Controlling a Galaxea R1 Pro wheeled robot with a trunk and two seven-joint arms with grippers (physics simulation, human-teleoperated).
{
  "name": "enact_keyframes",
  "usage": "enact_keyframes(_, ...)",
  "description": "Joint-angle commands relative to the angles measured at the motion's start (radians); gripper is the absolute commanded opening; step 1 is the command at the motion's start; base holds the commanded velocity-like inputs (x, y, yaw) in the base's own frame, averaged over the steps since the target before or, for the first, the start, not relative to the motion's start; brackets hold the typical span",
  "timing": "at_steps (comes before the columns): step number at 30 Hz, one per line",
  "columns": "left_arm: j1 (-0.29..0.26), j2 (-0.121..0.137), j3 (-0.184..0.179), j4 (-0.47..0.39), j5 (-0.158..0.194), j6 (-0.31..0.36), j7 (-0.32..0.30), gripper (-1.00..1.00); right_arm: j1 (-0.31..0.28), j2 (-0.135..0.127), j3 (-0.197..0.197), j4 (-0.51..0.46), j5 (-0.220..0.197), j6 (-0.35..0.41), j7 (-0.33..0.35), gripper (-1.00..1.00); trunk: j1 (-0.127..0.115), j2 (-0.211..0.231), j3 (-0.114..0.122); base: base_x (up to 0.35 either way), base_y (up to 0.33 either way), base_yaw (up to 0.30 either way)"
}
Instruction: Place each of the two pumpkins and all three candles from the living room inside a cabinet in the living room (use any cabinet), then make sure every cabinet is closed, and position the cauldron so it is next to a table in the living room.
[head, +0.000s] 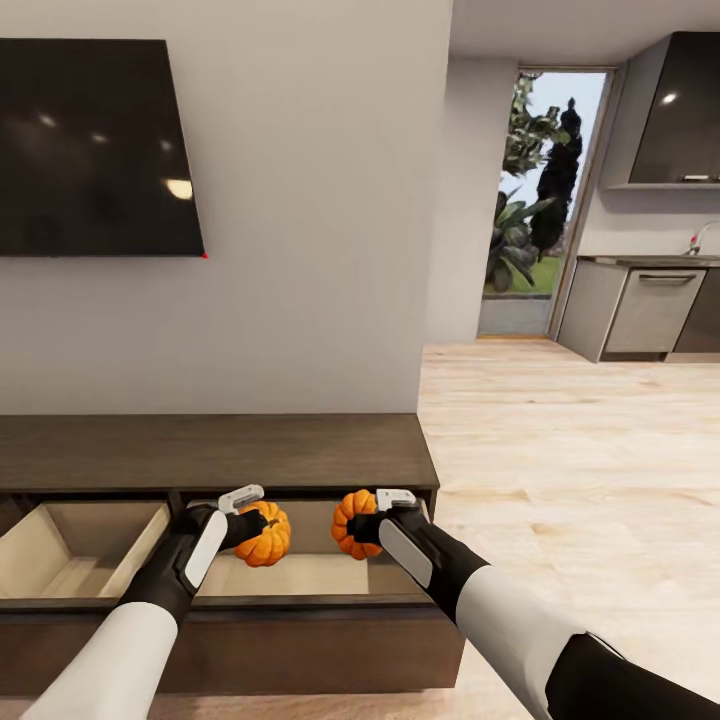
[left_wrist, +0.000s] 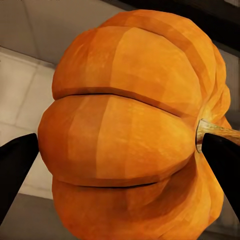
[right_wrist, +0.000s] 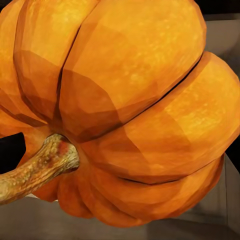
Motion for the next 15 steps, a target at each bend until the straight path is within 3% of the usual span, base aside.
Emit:
enact_keyframes(1, 0.0, 0.0, 0.0, -0.002, 0.008, 0.005, 0.009, -1.0, -0.001, -0.001, 0.006, -0.002, -0.008, 0.001, -0.01, -1.0, 0.0, 0.0, -0.001, 0.0, 0.0, 0.0)
enact_keyframes(15, 0.0, -0.002, 0.001, -0.002, 0.008, 0.005, 0.008, -1.0, -0.001, -0.001, 0.006, -0.003, -0.008, 0.001, -0.01, -1.0, 0.0, 0.0, -0.001, 0.072, 0.0, 0.0)
